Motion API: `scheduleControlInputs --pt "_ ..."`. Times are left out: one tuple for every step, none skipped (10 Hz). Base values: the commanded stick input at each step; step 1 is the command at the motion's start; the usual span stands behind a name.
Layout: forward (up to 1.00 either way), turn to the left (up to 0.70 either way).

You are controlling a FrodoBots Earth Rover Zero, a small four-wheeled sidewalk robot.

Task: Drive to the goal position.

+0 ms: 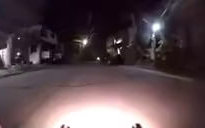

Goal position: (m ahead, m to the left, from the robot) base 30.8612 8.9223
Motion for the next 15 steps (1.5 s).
scheduleControlInputs --pt "0.85 0.00" --pt "0.85 -0.03" --pt "0.85 -0.19" --pt "0.85 -0.34" --pt "0.85 -0.34" --pt "0.85 -0.34" --pt "0.85 -0.28" --pt "0.85 -0.05" --pt "0.85 0.00" --pt "0.85 0.00" --pt "0.85 0.00" --pt "0.85 0.00" --pt "0.85 0.00" --pt "0.85 0.00" --pt "0.85 0.00"
